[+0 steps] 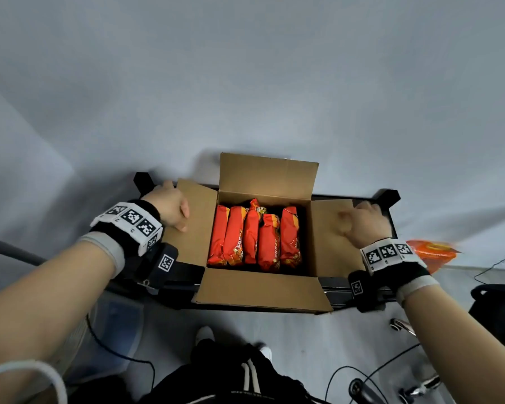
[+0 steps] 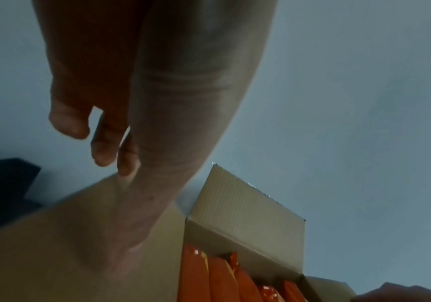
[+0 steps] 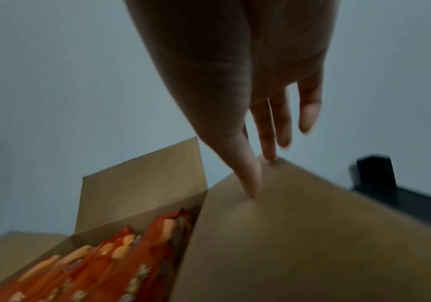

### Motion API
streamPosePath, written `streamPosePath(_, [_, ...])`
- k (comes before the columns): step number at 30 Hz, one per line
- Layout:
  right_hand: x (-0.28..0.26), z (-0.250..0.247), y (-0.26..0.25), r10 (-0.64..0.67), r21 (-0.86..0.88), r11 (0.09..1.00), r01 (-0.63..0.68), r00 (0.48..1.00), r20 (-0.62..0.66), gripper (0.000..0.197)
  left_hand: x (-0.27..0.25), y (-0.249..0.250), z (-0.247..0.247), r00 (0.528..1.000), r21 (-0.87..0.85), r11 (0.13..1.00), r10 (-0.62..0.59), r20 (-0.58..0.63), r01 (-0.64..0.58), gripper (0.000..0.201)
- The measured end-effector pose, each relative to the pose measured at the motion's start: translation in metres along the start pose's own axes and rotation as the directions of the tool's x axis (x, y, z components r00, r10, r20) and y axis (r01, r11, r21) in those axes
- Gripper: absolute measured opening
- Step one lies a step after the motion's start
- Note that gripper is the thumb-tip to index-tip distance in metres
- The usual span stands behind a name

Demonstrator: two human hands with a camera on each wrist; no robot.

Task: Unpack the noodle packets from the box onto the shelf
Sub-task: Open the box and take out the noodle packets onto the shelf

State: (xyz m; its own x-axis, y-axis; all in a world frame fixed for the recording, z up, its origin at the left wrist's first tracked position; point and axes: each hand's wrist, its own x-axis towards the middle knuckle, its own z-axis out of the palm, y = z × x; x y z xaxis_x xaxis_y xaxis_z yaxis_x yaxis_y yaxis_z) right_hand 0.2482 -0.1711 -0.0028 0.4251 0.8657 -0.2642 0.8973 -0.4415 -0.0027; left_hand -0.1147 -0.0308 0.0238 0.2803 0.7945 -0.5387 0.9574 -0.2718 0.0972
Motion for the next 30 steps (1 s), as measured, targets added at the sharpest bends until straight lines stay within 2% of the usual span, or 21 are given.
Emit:
streamPosePath(2, [0.001,0.010,-0.009,0.033,0.058,0.997,-0.042,0.988,0.148,0.050,0.003,0.004,0.011,0.999,-0.026,0.999,-0.037,0.009,0.037,0.033])
streamPosePath(4, [0.003,0.021,-0.019,0.057,0.092,0.992,-0.083,0.965,0.254,0.058,0.009,0.012,0.022,0.997,-0.081,0.995,-0.049,0.060,0.054,0.052])
streamPosePath(8, [0.006,0.038,-0.032,0.081,0.163,0.976,-0.143,0.937,0.341,0.069,0.020,0.029,0.044,0.989,-0.260,0.960,-0.066,0.135,0.099,0.075])
streamPosePath(13, [0.008,0.052,-0.031,0.021,0.316,0.936,-0.154,0.922,0.386,0.061,0.032,0.042,0.058,0.977,-0.391,0.907,-0.080,0.199,0.154,0.054])
streamPosePath(18, [0.016,0.059,-0.023,-0.113,0.554,0.814,-0.174,0.888,0.446,0.057,0.047,0.027,0.064,0.948,-0.583,0.778,-0.049,0.313,0.233,0.061])
streamPosePath(21, [0.017,0.061,-0.023,-0.144,0.573,0.798,-0.185,0.866,0.479,0.054,0.048,0.022,0.066,0.943,-0.634,0.743,0.011,0.333,0.215,0.061])
streamPosePath(23, [0.011,0.050,-0.026,-0.109,0.475,0.865,-0.162,0.863,0.493,0.058,0.042,0.021,0.061,0.939,-0.631,0.749,0.034,0.343,0.204,0.061])
streamPosePath(24, [0.010,0.039,-0.026,-0.088,0.364,0.924,-0.114,0.865,0.494,0.059,0.039,0.021,0.057,0.939,-0.608,0.769,0.034,0.343,0.195,0.063])
streamPosePath(26, [0.009,0.010,-0.028,-0.068,0.137,0.990,0.013,0.911,0.407,0.052,0.029,0.023,0.042,0.945,-0.502,0.848,0.005,0.326,0.169,0.069])
streamPosePath(28, [0.012,-0.021,-0.033,-0.084,0.147,0.988,0.047,0.964,0.253,0.036,0.023,0.027,0.027,0.966,-0.374,0.920,-0.016,0.259,0.115,0.072])
streamPosePath(29, [0.014,-0.031,-0.038,-0.097,0.214,0.976,0.047,0.968,0.231,0.033,0.020,0.030,0.019,0.978,-0.311,0.947,-0.010,0.209,0.076,0.068])
streamPosePath(30, [0.016,-0.037,-0.047,-0.112,0.281,0.959,0.028,0.951,0.288,0.033,0.018,0.034,0.011,0.986,-0.258,0.965,0.009,0.164,0.034,0.062])
